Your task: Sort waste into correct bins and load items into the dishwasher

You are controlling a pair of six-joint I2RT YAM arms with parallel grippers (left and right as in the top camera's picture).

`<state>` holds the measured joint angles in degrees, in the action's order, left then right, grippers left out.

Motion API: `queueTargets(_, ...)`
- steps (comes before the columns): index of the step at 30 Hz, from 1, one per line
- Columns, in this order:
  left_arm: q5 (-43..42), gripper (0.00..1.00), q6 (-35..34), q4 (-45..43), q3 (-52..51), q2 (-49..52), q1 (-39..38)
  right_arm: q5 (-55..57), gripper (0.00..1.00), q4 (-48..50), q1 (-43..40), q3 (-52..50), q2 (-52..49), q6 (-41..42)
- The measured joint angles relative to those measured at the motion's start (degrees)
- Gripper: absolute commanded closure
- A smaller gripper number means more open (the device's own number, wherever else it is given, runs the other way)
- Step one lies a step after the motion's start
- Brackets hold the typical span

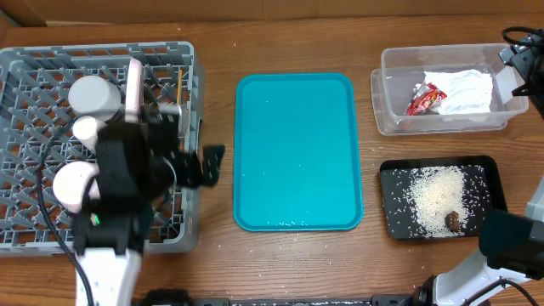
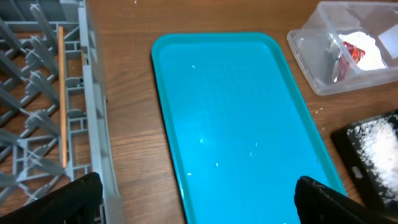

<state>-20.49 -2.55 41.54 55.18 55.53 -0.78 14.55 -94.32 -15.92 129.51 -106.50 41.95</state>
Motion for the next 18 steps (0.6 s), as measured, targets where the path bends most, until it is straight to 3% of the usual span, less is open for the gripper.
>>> queueTargets(6, 4.17, 0.0, 0.07, -7.65, -15.3, -13.46, -0.39, 0.0, 0.0, -0.07, 0.0, 0.0, 0.0, 0.0)
queueTargets(14, 9.27, 0.0, 0.2, -33.92, -38.12, -26.08, -0.39, 0.02, 0.0, -0.04, 0.0, 0.0, 0.0, -0.02)
queueTargets(18, 10.38, 0.0, 0.17, -42.14, -45.11, -31.32, -0.37, 0.0, 0.0, 0.0, 0.0, 0.0, 0.0, 0.0)
